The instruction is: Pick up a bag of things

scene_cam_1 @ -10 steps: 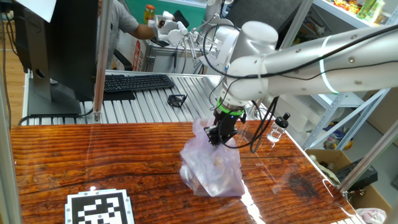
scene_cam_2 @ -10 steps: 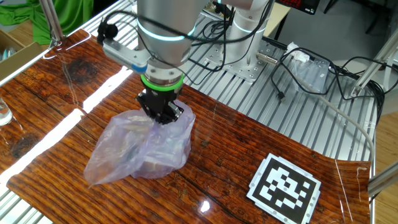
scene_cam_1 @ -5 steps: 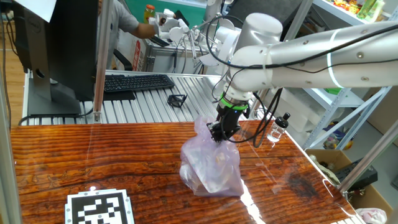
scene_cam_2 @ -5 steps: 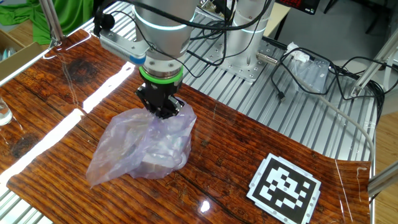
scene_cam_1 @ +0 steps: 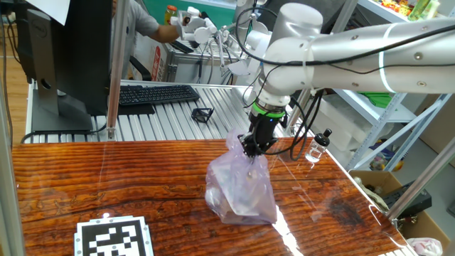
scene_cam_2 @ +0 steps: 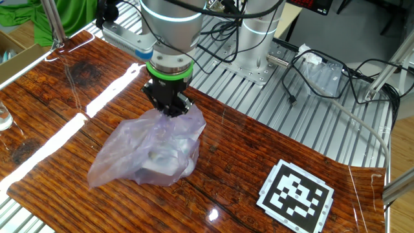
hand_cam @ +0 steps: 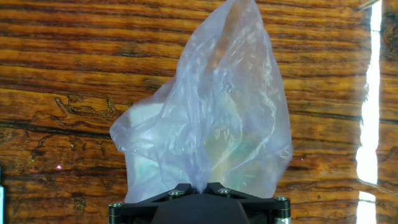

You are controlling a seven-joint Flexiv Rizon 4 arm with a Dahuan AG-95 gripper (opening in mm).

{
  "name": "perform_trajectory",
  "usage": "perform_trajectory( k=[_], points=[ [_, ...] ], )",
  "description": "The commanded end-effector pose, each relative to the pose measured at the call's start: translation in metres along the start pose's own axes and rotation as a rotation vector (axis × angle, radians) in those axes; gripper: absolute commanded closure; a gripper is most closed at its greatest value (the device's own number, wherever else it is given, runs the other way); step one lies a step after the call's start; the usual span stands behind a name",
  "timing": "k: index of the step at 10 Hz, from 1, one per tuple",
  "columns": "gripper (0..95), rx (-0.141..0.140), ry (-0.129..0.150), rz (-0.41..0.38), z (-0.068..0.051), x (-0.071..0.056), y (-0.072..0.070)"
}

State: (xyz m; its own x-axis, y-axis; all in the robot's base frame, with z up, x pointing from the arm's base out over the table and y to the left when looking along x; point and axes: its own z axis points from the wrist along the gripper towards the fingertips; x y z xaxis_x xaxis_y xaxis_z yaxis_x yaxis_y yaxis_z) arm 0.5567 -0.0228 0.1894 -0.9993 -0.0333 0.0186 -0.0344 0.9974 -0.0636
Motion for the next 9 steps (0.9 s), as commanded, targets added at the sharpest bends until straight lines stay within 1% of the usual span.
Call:
perform_trajectory(
  k=[1,5,6,9],
  points=[
    [95.0,0.010,0.016,-0.007,-0.010,0.002,-0.002],
    [95.0,0.022,0.038,-0.014,-0.028,0.002,-0.004],
    [95.0,0.022,0.038,-0.014,-0.030,0.002,-0.004],
    [95.0,0.030,0.048,-0.022,-0.043,0.002,-0.007]
  ],
)
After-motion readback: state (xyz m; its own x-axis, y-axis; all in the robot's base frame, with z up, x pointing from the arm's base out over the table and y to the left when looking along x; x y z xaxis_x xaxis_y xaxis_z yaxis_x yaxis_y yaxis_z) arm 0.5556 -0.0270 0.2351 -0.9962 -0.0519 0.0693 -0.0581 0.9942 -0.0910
